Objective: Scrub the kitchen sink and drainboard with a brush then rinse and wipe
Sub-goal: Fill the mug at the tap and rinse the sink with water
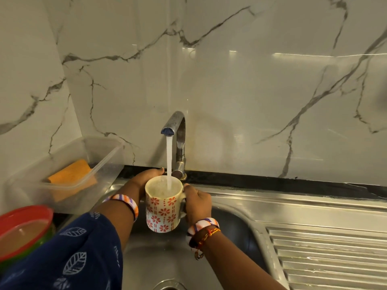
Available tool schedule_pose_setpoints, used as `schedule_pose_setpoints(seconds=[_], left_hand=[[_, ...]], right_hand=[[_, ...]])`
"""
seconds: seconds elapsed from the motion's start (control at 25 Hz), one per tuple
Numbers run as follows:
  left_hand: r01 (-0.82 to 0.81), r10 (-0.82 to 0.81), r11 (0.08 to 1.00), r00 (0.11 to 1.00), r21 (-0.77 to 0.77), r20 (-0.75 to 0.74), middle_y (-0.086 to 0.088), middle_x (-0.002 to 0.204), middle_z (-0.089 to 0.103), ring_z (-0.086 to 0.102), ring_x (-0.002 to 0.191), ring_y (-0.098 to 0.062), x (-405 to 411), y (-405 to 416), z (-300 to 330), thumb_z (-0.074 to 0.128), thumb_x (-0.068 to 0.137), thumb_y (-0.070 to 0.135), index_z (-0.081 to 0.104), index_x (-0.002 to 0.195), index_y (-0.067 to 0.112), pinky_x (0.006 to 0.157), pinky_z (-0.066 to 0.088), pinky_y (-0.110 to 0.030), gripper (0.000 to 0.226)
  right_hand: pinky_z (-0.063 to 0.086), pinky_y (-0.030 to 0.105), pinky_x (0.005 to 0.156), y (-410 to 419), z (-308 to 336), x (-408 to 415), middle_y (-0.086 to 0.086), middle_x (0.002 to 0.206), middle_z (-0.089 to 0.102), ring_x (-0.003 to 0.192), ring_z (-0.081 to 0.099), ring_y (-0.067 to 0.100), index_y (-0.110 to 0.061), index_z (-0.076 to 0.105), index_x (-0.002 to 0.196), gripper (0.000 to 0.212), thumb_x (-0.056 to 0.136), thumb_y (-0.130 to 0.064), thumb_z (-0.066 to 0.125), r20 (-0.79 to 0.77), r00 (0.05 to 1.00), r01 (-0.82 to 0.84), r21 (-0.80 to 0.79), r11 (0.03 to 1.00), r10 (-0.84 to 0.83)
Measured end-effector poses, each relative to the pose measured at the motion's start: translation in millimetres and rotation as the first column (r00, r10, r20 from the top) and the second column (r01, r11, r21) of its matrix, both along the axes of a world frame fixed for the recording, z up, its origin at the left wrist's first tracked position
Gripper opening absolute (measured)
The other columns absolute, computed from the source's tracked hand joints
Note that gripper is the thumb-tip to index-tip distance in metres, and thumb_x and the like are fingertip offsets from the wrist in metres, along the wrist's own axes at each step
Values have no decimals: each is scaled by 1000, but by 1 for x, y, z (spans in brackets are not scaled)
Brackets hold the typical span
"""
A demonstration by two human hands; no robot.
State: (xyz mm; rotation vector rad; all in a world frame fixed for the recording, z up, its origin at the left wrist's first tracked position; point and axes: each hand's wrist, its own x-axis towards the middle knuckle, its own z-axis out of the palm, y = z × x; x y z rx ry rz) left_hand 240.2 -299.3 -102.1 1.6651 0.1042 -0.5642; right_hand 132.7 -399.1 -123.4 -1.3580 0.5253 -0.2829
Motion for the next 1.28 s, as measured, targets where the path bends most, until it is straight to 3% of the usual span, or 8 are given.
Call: schedule_pose_setpoints(seconds=[0.2, 0.4, 0.6, 0.72, 0.8, 0.92, 1.04, 1.28], left_hand=[[-28, 26, 999, 997, -39, -67, -15, 77, 59, 55, 70, -26, -9, 3, 13, 43, 98, 23, 57, 82, 4, 63, 46, -34, 29], [58, -57, 996, 998, -63, 15, -12, 82, 61, 58, 72, -23, -16, -17, 33, 45, 97, 26, 60, 82, 10, 67, 48, -34, 27], [169, -179, 982, 975, 85, 129, -10, 129, 56, 47, 124, -29, -39, -21, 41, 48, 95, 26, 57, 119, 10, 108, 35, -44, 30], [215, -250, 959, 949, 185, 191, -7, 122, 59, 54, 113, -24, -63, -30, 45, 43, 98, 26, 49, 130, 7, 101, 38, -40, 38], [265, -379, 887, 885, 379, 269, -12, 123, 58, 54, 108, -25, -84, -40, 38, 41, 98, 28, 53, 125, 5, 94, 42, -35, 37], [280, -644, 691, 656, 666, 392, -19, 121, 58, 55, 112, -29, -117, -64, 19, 35, 100, 30, 59, 114, 1, 88, 41, -31, 40], [311, -780, 574, 488, 757, 391, -16, 138, 46, 43, 127, -28, -145, -95, -9, 33, 100, 34, 47, 131, 7, 99, 35, -32, 44], [310, -848, 459, 434, 833, 305, -15, 156, -8, -10, 144, -29, -151, -156, -55, 27, 97, 52, 2, 149, 7, 117, 0, -40, 74]], right_hand=[[48, 32, 67, -3, 5, 0, 9, 61, 58, 68, 56, 23, -6, 56, 59, 35, 90, -22, 55, 16, 998, 56, 46, 997, -57], [42, 28, 62, -18, 27, -17, 11, 62, 55, 66, 52, 23, -5, 57, 60, 35, 90, -23, 54, 23, 996, 86, -33, 996, -85], [39, 29, 60, -47, 50, -52, 6, 50, 52, 58, 48, 22, -6, 58, 56, 34, 88, -17, 55, 66, 987, 149, -34, 988, -147], [28, 24, 49, -69, 65, -83, 3, 46, 43, 46, 34, 16, -8, 54, 54, 33, 85, -17, 56, 53, 973, 223, 6, 975, -223], [26, 23, 46, -86, 72, -104, 4, 52, 44, 47, 34, 15, -6, 56, 59, 28, 86, -17, 55, 26, 961, 277, -34, 960, -277], [26, 24, 47, -117, 83, -131, 5, 59, 46, 51, 35, 16, -7, 56, 62, 27, 86, -19, 55, 2, 937, 348, -103, 932, -350], [26, 25, 49, -148, 87, -152, 6, 62, 46, 55, 34, 16, -7, 57, 65, 26, 87, -19, 54, -27, 923, 371, -187, 909, -383], [32, 31, 53, -196, 83, -136, 8, 67, 51, 57, 39, 20, -9, 57, 62, 28, 87, -20, 54, -133, 901, 328, -411, 850, -412]])
